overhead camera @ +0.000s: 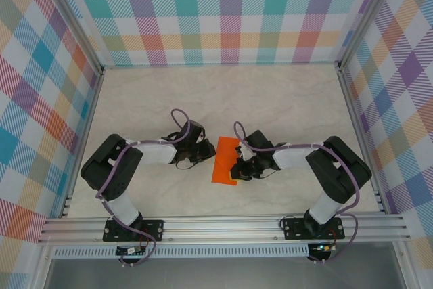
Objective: Fold a paper plane with a square sheet of paper (pick it up from the middle)
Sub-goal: Fold the triangle a second time at the center of the table.
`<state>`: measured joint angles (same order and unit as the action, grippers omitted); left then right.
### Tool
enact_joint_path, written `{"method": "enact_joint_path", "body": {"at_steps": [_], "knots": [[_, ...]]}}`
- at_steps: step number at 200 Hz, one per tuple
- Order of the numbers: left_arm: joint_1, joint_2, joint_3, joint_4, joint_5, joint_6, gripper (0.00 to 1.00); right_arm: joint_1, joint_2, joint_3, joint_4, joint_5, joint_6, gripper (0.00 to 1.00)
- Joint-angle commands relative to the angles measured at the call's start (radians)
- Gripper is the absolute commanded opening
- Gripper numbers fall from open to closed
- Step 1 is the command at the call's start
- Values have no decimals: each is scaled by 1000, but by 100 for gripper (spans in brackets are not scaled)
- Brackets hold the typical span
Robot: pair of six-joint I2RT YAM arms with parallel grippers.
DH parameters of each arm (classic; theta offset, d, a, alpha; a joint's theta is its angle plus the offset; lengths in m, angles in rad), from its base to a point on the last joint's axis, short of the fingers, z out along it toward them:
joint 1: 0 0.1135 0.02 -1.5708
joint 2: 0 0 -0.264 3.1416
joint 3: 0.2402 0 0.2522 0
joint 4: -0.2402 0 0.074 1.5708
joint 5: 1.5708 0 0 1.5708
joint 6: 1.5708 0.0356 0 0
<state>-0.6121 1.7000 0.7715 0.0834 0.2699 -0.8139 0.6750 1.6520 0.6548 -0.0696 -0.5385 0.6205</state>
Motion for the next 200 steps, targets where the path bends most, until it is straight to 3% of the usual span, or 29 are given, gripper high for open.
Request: {"method": "enact_joint_path", "body": {"at_steps": [1, 37, 79, 150, 200], "knots": [[-7, -88, -18, -11, 15, 17, 16, 13, 34, -29, -128, 64, -13, 6], [-67, -141, -50, 21, 57, 30, 16, 13, 34, -14, -126, 64, -7, 6], [-101, -58, -74, 101, 78, 27, 16, 12, 24, 5, -125, 53, 8, 7], [-120, 46, -53, 21, -24, 39, 14, 14, -53, 93, -160, 19, 18, 10], [-122, 45, -62, 22, -24, 37, 13, 14, 25, 182, -139, -10, 28, 12]]}}
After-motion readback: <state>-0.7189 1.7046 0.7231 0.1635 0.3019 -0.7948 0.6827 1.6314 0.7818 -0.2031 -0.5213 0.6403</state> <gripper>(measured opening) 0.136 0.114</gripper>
